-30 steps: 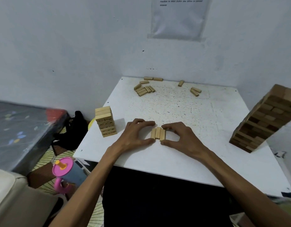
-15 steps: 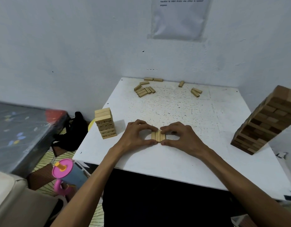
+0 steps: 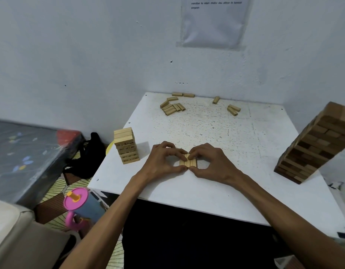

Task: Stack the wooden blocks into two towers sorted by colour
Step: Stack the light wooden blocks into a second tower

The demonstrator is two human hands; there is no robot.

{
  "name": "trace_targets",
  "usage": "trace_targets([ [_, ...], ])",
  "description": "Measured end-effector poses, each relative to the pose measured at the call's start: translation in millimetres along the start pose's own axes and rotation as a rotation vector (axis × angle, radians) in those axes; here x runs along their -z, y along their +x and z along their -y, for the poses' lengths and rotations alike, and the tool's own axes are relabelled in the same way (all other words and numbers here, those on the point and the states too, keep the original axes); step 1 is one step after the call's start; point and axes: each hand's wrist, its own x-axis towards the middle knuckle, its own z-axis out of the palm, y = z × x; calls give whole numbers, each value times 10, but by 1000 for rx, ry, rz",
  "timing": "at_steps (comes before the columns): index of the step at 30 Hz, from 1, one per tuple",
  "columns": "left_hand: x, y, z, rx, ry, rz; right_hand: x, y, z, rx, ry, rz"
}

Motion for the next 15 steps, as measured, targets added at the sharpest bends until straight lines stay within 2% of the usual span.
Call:
trace_targets([
  [8,270,35,-156,-3,-144,-35,149,233,158,74,79,-39],
  [15,644,66,-345,-53,-88,-122,284,578,413,151,129,-46],
])
